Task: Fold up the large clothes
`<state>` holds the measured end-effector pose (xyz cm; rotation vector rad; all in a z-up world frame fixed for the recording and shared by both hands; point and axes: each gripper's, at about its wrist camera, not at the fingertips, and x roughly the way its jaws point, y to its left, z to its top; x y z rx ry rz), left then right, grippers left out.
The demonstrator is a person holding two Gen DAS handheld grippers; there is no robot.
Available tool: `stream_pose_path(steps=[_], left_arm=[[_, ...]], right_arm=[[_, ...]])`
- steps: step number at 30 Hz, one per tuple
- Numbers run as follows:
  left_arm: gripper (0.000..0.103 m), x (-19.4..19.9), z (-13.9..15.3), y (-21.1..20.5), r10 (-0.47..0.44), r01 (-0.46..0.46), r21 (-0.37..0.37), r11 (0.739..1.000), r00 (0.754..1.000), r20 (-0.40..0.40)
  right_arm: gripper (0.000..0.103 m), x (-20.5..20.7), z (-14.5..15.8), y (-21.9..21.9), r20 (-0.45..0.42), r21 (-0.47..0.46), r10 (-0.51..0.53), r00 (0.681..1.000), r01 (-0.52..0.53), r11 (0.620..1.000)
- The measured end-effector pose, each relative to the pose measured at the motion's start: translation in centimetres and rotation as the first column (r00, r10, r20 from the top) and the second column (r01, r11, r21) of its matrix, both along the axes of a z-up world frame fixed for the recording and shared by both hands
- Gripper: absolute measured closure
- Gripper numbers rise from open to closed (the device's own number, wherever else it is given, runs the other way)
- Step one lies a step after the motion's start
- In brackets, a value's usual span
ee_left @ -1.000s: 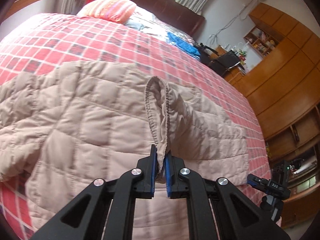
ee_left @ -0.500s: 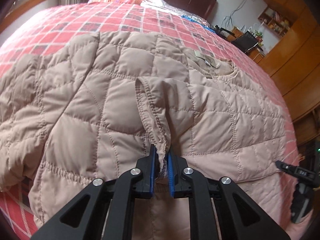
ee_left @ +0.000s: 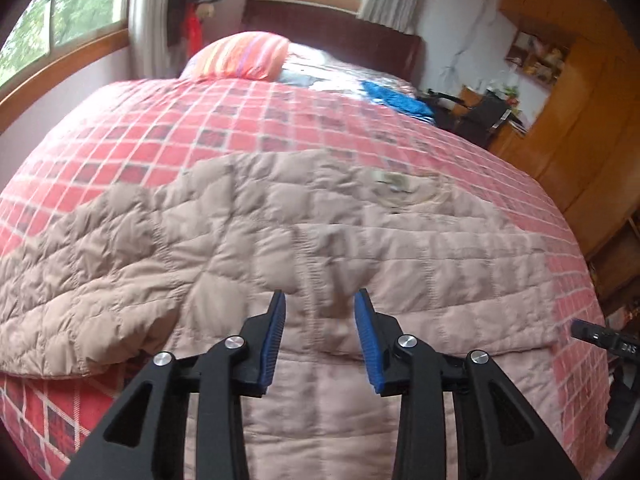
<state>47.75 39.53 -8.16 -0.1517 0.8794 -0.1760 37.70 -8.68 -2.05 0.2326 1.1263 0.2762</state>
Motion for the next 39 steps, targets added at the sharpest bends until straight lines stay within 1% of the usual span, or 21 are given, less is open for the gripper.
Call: stream_pose_path(steps=[1, 3, 5, 6, 9, 11, 12, 16, 20, 21, 23, 24, 26, 28, 31, 33, 34, 35, 37, 38, 39], left_arm=[[0.067, 0.1, 0.0, -1.1, -0.020, 0.020, 0.006, 1.000, 1.000, -0.001], [0.067, 0.8, -0.7, -2.9, -0.054, 0.055, 0.012, 0.998, 0.998, -0.030], [0.067, 1.6, -2.3, -4.3, -0.069, 0.071, 0.019, 0.997, 0.994, -0.083], [0.067, 1.9, -2.8, -4.6, -0.072, 0.075, 0.019, 0.997, 0.992, -0.102], [0.067, 2.8, -4.9, -4.7, -0.052, 0.058, 0.034, 0.998, 0.985, -0.163], [0.071, 3.1, -5.9, -4.4, -0.058, 0.062, 0.016, 0.998, 0.979, -0.196], [0.072, 3.3, -6.4, -4.2, -0.062, 0.066, 0.012, 0.998, 0.977, -0.202], [0.072, 3.2, -6.9, -4.3, -0.083, 0.092, 0.038, 0.995, 0.980, -0.182], [0.072, 3.3, -6.4, -3.8, -0.077, 0.080, 0.007, 0.997, 0.979, -0.191], [0.072, 3.0, -6.0, -3.6, -0.078, 0.079, -0.003, 0.997, 0.978, -0.192], [0.070, 2.0, -4.7, -2.4, -0.083, 0.077, -0.037, 0.996, 0.981, -0.177], [0.068, 1.5, -4.1, -1.6, -0.076, 0.069, -0.045, 0.997, 0.983, -0.167], [0.058, 0.2, -2.9, 0.9, -0.030, 0.023, -0.050, 0.998, 0.989, -0.145], [0.057, -0.9, -2.1, 4.1, 0.027, -0.034, -0.053, 0.998, 0.991, -0.133], [0.051, -3.1, -1.8, 9.8, 0.142, -0.147, -0.029, 0.989, 0.981, -0.134], [0.050, -4.8, -2.1, 13.8, 0.217, -0.220, -0.008, 0.975, 0.966, -0.143], [0.050, -5.8, -2.3, 16.0, 0.262, -0.265, 0.001, 0.964, 0.953, -0.150], [0.050, -7.0, -2.7, 19.0, 0.323, -0.327, 0.004, 0.945, 0.933, -0.162], [0.050, -8.8, -3.1, 23.0, 0.399, -0.404, 0.003, 0.915, 0.901, -0.169], [0.050, -10.0, -3.3, 25.6, 0.456, -0.460, 0.015, 0.888, 0.874, -0.169], [0.050, -10.7, -3.5, 27.1, 0.494, -0.497, 0.025, 0.868, 0.854, -0.167]], right_arm=[[0.059, 0.5, -0.3, 1.5, -0.020, -0.001, 0.025, 0.999, -0.025, 1.000], [0.067, 1.7, -1.4, 4.0, -0.060, -0.009, 0.058, 0.997, -0.059, 0.998], [0.072, 2.7, -2.5, 5.4, -0.092, -0.017, 0.065, 0.994, -0.067, 0.998], [0.076, 3.2, -3.2, 6.2, -0.106, -0.025, 0.073, 0.992, -0.076, 0.997], [0.081, 4.4, -5.1, 7.6, -0.155, -0.059, 0.066, 0.986, -0.075, 0.995], [0.082, 4.8, -5.9, 8.0, -0.168, -0.080, 0.064, 0.984, -0.079, 0.994], [0.084, 5.0, -6.2, 8.1, -0.171, -0.090, 0.061, 0.983, -0.078, 0.993], [0.084, 5.2, -6.9, 8.7, -0.155, -0.105, 0.051, 0.987, -0.068, 0.992], [0.083, 5.3, -6.7, 8.9, -0.155, -0.079, 0.041, 0.987, -0.053, 0.995], [0.079, 4.9, -6.3, 8.8, -0.146, -0.068, 0.046, 0.988, -0.056, 0.996], [0.079, 3.9, -4.8, 8.6, -0.117, -0.039, 0.072, 0.990, -0.077, 0.996], [0.079, 3.6, -4.3, 8.9, -0.108, -0.021, 0.084, 0.991, -0.087, 0.996], [0.079, 3.1, -3.3, 9.9, -0.105, 0.004, 0.112, 0.988, -0.113, 0.994], [0.079, 3.1, -2.7, 11.3, -0.098, -0.005, 0.138, 0.986, -0.139, 0.990], [0.079, 3.3, -2.6, 13.8, -0.103, -0.019, 0.177, 0.979, -0.179, 0.984], [0.079, 3.7, -2.9, 15.5, -0.109, -0.011, 0.207, 0.972, -0.210, 0.978], [0.079, 3.8, -3.0, 16.0, -0.114, -0.009, 0.219, 0.969, -0.221, 0.975], [0.079, 3.8, -3.3, 16.7, -0.120, -0.009, 0.228, 0.966, -0.230, 0.973], [0.079, 3.9, -3.9, 18.4, -0.136, -0.007, 0.246, 0.960, -0.249, 0.968], [0.079, 4.0, -4.1, 19.0, -0.140, -0.007, 0.254, 0.957, -0.257, 0.966], [0.079, 4.2, -4.3, 19.6, -0.143, -0.010, 0.259, 0.955, -0.263, 0.965]])
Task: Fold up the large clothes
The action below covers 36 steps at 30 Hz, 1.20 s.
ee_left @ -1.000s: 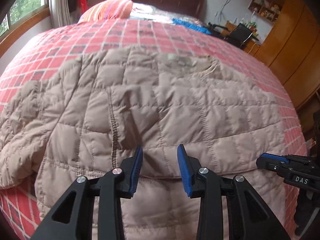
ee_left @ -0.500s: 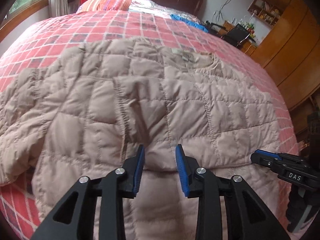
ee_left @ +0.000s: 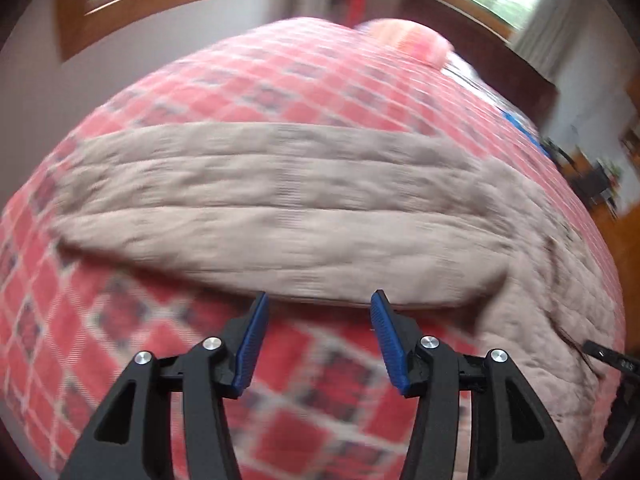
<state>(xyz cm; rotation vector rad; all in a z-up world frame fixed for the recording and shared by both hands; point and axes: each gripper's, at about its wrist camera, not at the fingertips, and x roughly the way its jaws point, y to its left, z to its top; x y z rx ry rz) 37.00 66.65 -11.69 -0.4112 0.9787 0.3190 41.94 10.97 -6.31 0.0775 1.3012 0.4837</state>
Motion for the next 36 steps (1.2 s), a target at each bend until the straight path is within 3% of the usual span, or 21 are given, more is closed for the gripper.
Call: stream_pose_path(steps=[5, 8, 16, 18, 20, 24, 28, 31, 36], left_arm=[[0.050, -2.8, -1.3, 7.7, 0.177, -0.177, -0.041, 0.983, 0.984, -0.004], [0.050, -3.3, -2.5, 11.9, 0.285, -0.285, -0.088, 0.955, 0.959, -0.014], [0.050, -3.4, -3.4, 15.7, 0.358, -0.336, -0.226, 0.914, 0.931, 0.066], [0.056, -3.2, -3.4, 16.3, 0.375, -0.350, -0.232, 0.907, 0.924, 0.074], [0.077, -3.1, -3.6, 16.7, 0.395, -0.371, -0.218, 0.903, 0.916, 0.074], [0.094, -2.6, -4.2, 17.8, 0.423, -0.387, -0.267, 0.882, 0.902, 0.088], [0.098, -2.4, -3.4, 16.9, 0.426, -0.395, -0.223, 0.891, 0.898, 0.113], [0.098, -2.2, -1.2, 15.2, 0.402, -0.376, -0.163, 0.912, 0.900, 0.172], [0.099, -0.8, 4.1, 9.3, 0.249, -0.246, -0.048, 0.968, 0.924, 0.291]], right_arm=[[0.079, 1.2, -1.0, 2.0, -0.025, -0.028, 0.002, 1.000, -0.002, 1.000], [0.078, 1.5, -1.6, 2.5, -0.031, -0.049, 0.003, 1.000, -0.005, 0.999], [0.080, 2.0, -2.3, 2.6, -0.035, -0.061, 0.002, 0.999, -0.004, 0.998], [0.080, 2.0, -2.3, 2.5, -0.028, -0.069, 0.006, 1.000, -0.007, 0.998], [0.080, 2.0, -2.3, 2.7, -0.024, -0.075, 0.008, 1.000, -0.010, 0.997], [0.080, 1.9, -2.5, 3.1, -0.018, -0.082, 0.015, 1.000, -0.016, 0.996], [0.080, 1.8, -2.6, 3.1, -0.011, -0.076, 0.020, 1.000, -0.021, 0.997], [0.080, 1.8, -2.6, 2.8, -0.016, -0.065, 0.018, 1.000, -0.019, 0.998], [0.080, 1.8, -2.6, 2.9, -0.008, -0.070, 0.020, 1.000, -0.020, 0.997]])
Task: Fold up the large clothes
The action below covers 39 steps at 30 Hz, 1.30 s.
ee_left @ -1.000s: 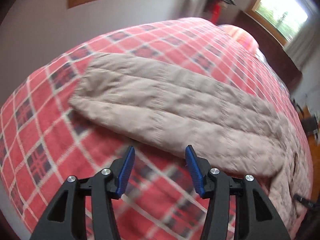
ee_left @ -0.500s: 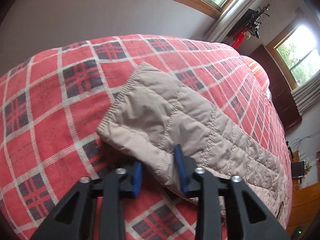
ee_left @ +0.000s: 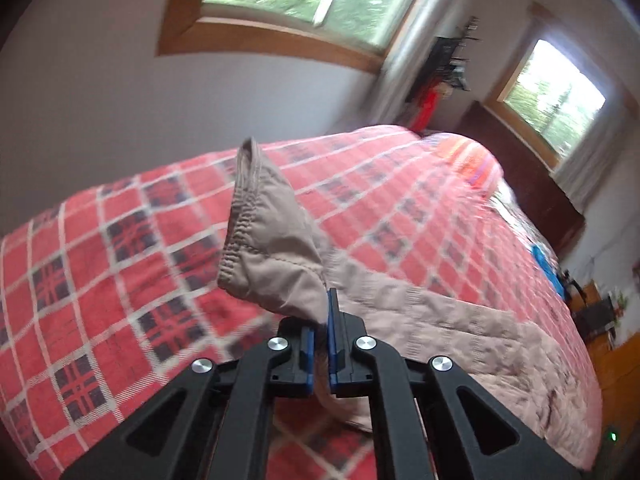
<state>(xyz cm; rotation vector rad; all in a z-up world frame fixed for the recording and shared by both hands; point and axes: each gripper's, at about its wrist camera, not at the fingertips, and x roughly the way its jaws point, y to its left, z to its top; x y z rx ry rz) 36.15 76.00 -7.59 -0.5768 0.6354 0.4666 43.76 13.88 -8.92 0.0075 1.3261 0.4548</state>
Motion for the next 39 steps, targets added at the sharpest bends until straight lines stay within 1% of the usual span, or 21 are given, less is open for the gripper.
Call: stream_pose_path(steps=[3, 5, 7, 12, 15, 18, 20, 23, 25, 28, 30, 31, 32, 34, 35, 37, 38, 39], left_arm=[[0.099, 1.8, 1.9, -4.2, -0.103, 0.102, 0.044, 0.994, 0.995, 0.014], [0.099, 3.0, 2.4, -6.8, -0.168, 0.166, 0.056, 0.984, 0.986, 0.019], [0.099, 4.2, 2.6, -10.1, -0.246, 0.244, 0.066, 0.968, 0.969, 0.018], [0.099, 7.0, 2.0, -17.3, -0.388, 0.386, 0.083, 0.919, 0.922, 0.008], [0.099, 7.9, 1.0, -20.3, -0.434, 0.434, 0.091, 0.896, 0.901, -0.021], [0.099, 9.0, -0.6, -22.7, -0.470, 0.474, 0.088, 0.876, 0.881, -0.060], [0.099, 9.8, -1.9, -23.5, -0.482, 0.489, 0.078, 0.869, 0.871, -0.093], [0.099, 10.8, -3.9, -23.8, -0.499, 0.507, 0.026, 0.862, 0.856, -0.136], [0.099, 11.0, -5.0, -23.9, -0.504, 0.511, 0.010, 0.859, 0.850, -0.153], [0.098, 11.2, -5.7, -24.0, -0.517, 0.524, -0.001, 0.852, 0.840, -0.168], [0.096, 10.9, -5.8, -23.8, -0.543, 0.547, -0.026, 0.837, 0.825, -0.157], [0.091, 10.7, -5.5, -23.9, -0.556, 0.558, -0.034, 0.829, 0.818, -0.146], [0.079, 10.2, -5.1, -23.8, -0.572, 0.572, -0.044, 0.819, 0.809, -0.132], [0.066, 8.6, -4.1, -23.6, -0.627, 0.623, -0.063, 0.779, 0.775, -0.086], [0.065, 7.6, -3.6, -23.3, -0.641, 0.638, -0.058, 0.768, 0.765, -0.063], [0.065, 6.0, -2.6, -22.1, -0.644, 0.642, -0.056, 0.765, 0.765, -0.026], [0.064, 5.2, -2.1, -20.8, -0.630, 0.629, -0.066, 0.775, 0.776, -0.004], [0.062, 4.7, -1.9, -19.5, -0.603, 0.601, -0.070, 0.796, 0.798, 0.002]], right_arm=[[0.080, 0.0, 0.0, -0.1, -0.003, 0.010, -0.003, 1.000, 0.003, 1.000], [0.080, 0.0, 0.0, -0.3, -0.008, 0.019, -0.007, 1.000, 0.007, 1.000], [0.080, 0.0, 0.0, -0.4, -0.011, 0.027, -0.007, 1.000, 0.007, 1.000], [0.080, 0.1, 0.0, -0.6, -0.007, 0.026, -0.002, 1.000, 0.002, 1.000], [0.080, 0.0, 0.0, -0.5, -0.003, 0.025, 0.001, 1.000, 0.000, 1.000], [0.080, 0.0, 0.1, -0.6, -0.005, 0.033, 0.001, 1.000, -0.001, 0.999], [0.080, 0.0, 0.0, -0.6, -0.005, 0.035, 0.003, 1.000, -0.002, 0.999], [0.080, 0.0, 0.1, -0.6, -0.003, 0.033, 0.005, 1.000, -0.005, 0.999], [0.080, 0.0, 0.1, -0.5, 0.001, 0.026, 0.010, 1.000, -0.010, 1.000], [0.080, -0.1, 0.1, -0.4, 0.002, 0.021, 0.010, 1.000, -0.011, 1.000], [0.080, -0.1, 0.1, -0.3, 0.000, 0.019, 0.008, 1.000, -0.008, 1.000], [0.080, -0.1, 0.1, -0.3, 0.000, 0.018, 0.007, 1.000, -0.007, 1.000], [0.080, -0.1, 0.1, -0.2, 0.001, 0.016, 0.006, 1.000, -0.006, 1.000], [0.080, -0.1, 0.1, -0.2, -0.001, 0.013, 0.004, 1.000, -0.004, 1.000], [0.080, 0.0, 0.1, -0.2, -0.003, 0.014, 0.002, 1.000, -0.002, 1.000], [0.080, 0.2, 0.2, -0.3, -0.013, 0.019, -0.010, 1.000, 0.010, 1.000], [0.079, 0.1, 0.4, -0.2, -0.021, 0.026, -0.014, 1.000, 0.015, 1.000], [0.073, 0.1, 0.7, -0.1, -0.023, 0.033, -0.010, 1.000, 0.011, 0.999]])
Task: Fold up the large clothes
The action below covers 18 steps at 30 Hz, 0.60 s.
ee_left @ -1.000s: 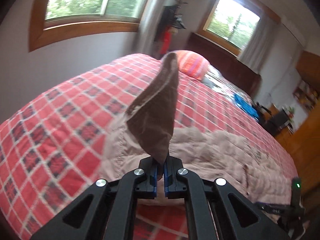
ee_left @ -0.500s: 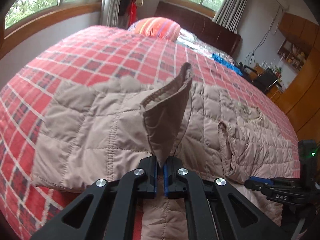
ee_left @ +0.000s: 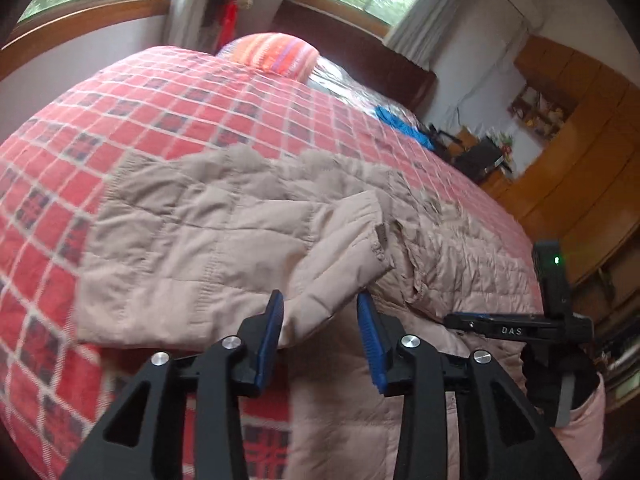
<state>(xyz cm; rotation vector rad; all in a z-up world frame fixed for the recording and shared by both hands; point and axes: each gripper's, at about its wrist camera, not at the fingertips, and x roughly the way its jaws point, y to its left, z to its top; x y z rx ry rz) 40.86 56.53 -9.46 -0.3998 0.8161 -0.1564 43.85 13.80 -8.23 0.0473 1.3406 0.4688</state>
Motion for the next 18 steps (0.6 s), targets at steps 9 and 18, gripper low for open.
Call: stream_pose_path(steps=[9, 18], left_arm=[[0.058, -1.8, -3.3, 13.6, 0.353, -0.360, -0.044, 0.932, 0.928, -0.118], [0.058, 0.0, -6.6, 12.5, 0.264, -0.299, -0.201, 0.933, 0.947, -0.182]], right_arm=[[0.050, -0.6, 3.0, 6.7, -0.026, 0.187, 0.140, 0.990, -0.133, 0.973], [0.052, 0.8, 0.8, 14.2, -0.105, 0.265, 0.185, 0.977, -0.151, 0.952]])
